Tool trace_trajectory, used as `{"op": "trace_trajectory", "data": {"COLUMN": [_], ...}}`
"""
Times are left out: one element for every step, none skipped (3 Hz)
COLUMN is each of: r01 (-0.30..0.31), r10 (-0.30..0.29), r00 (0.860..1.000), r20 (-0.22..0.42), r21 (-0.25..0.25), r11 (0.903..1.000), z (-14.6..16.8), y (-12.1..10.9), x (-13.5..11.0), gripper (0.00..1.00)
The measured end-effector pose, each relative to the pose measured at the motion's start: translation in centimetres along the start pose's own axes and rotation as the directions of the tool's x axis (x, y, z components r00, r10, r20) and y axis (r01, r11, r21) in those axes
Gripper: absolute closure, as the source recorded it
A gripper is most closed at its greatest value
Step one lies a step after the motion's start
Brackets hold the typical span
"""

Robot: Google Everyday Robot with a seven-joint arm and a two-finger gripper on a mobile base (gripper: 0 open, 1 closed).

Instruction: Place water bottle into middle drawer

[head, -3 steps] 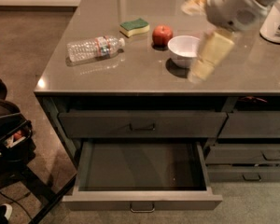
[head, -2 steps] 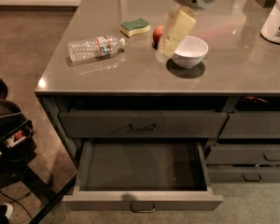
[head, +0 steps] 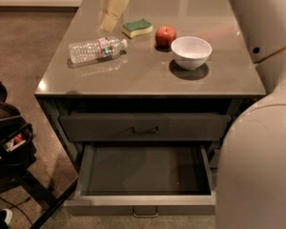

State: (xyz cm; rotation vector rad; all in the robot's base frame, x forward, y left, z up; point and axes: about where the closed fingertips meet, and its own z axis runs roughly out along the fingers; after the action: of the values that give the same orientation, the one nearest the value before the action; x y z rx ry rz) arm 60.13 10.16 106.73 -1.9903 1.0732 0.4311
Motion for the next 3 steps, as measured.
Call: {"op": "trace_trajectory", "data": {"r01": [-0.001,0.001,0.034], "r10": [0.001,-0.002,-0.035], "r00": [1.000,1.000,0.999], "r20": [0.000,-0.021,-0.018], "r21": [0.000,-0.016,-0.030], "r11": [1.0000,0.9999,0.9990], "z": [0.0,0.0,-0.2], "y": [0.0,-0.2,-0.9], "x": [0.0,1.7,5.0], "gripper": [0.00,0.00,0.00]}}
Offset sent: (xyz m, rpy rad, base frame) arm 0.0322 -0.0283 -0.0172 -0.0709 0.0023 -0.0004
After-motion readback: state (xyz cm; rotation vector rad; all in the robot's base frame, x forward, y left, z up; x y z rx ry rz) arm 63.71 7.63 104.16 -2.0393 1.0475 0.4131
